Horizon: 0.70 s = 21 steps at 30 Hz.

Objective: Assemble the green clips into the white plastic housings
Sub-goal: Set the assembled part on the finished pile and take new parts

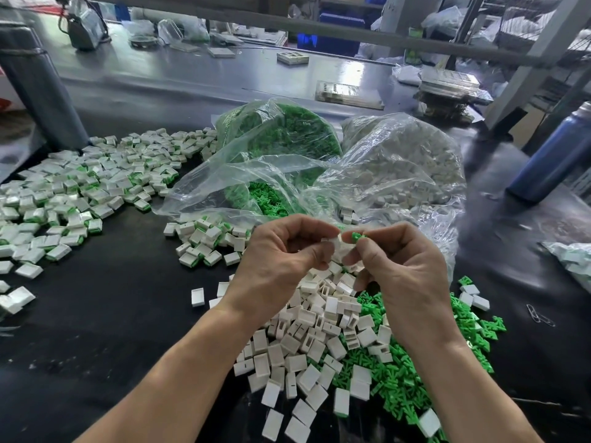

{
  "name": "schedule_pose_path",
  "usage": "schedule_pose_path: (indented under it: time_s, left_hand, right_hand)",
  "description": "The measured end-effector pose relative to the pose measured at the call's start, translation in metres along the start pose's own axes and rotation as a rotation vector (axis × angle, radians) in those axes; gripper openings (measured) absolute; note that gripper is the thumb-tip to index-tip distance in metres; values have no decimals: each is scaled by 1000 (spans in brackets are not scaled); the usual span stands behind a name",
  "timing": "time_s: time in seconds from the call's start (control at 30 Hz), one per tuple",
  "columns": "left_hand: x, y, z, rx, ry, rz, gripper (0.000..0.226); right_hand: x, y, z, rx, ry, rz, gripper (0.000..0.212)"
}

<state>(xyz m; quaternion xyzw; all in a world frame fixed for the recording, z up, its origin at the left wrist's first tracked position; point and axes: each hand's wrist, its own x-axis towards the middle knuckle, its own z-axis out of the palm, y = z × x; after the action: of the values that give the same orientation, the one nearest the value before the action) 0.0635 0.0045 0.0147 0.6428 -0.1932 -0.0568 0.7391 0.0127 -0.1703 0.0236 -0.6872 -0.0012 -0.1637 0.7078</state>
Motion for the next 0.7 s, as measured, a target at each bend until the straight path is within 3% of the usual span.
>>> schedule_pose_path:
  time_s: [0.4, 0.7]
  left_hand:
    - [1, -1, 0, -69, 17, -21, 19]
    - [0, -2, 0, -74, 33, -40, 19]
  right_hand:
    - [0, 9, 0, -188, -51, -94, 27]
    - [0, 7, 1, -127, -41, -41, 18]
